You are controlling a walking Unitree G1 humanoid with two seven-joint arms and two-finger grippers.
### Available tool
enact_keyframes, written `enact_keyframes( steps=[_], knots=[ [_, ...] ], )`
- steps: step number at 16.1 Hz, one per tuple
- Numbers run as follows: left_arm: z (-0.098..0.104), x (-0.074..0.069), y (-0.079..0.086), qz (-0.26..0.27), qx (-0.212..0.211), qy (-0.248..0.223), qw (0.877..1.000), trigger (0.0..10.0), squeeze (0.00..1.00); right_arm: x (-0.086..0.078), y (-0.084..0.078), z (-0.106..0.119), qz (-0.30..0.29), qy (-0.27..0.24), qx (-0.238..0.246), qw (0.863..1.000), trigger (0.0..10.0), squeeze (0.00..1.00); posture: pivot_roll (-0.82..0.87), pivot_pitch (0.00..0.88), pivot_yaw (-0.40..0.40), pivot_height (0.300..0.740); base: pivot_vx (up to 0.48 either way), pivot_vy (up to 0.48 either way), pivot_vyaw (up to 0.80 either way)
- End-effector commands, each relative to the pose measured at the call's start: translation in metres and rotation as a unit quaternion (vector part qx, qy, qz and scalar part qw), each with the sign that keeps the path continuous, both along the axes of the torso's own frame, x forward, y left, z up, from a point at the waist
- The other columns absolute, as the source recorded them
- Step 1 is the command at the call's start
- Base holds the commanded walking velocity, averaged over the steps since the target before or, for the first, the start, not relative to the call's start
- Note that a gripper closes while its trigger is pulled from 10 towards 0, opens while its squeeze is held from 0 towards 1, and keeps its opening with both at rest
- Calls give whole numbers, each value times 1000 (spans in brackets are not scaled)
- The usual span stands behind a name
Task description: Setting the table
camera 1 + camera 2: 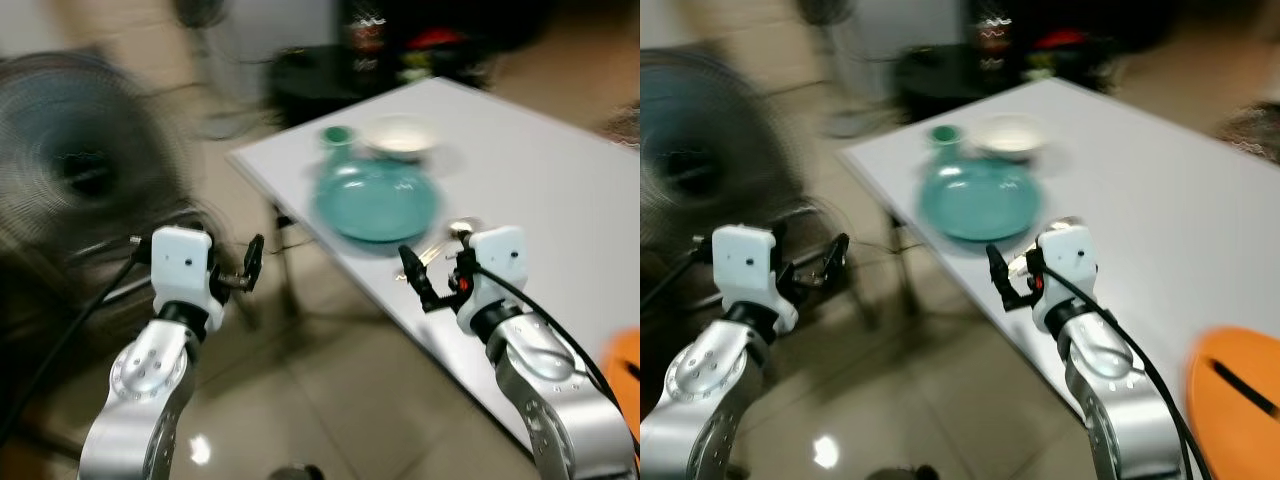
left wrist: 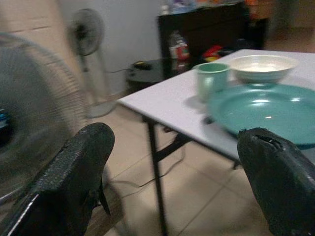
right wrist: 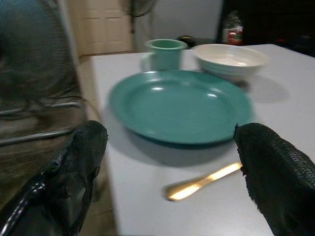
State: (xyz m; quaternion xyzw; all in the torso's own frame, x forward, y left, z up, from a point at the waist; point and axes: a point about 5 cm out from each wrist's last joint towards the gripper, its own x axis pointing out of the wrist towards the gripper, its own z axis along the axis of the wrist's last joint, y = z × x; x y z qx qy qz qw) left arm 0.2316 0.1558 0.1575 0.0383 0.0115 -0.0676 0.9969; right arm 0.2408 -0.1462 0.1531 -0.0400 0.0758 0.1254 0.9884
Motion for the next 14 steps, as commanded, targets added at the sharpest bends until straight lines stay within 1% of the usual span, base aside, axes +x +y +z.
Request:
enact_keyframes(
  steps=[1,2,5,8,12,14],
  knots=[
    [3,1,3,3,7,-3,1000,10000,0,1,5,3,12,-9,9,1000,10000,1000,66,0,67,740,0,341,800],
    [1,0,3,0,8,0,1000,10000,0,1,5,3,9,-10,9,1000,10000,1000,63,0,72,740,0,368,800],
    [2,4,2,-3,11,-1,1000,10000,0,2,-1,3,-13,-14,12,1000,10000,1000,60,0,73,740,0,375,0],
    [2,6,3,0,13,-2,1000,10000,0,6,-5,2,-24,-10,-2,1000,10000,1000,61,0,68,740,0,375,0],
    [4,7,9,8,23,-7,1000,10000,0,10,0,0,-14,-2,2,1000,10000,1000,75,0,60,740,0,376,0],
    [5,5,12,12,26,-8,1000,10000,0,12,3,0,-8,-2,6,1000,10000,1000,86,0,49,740,0,375,0]
  ],
)
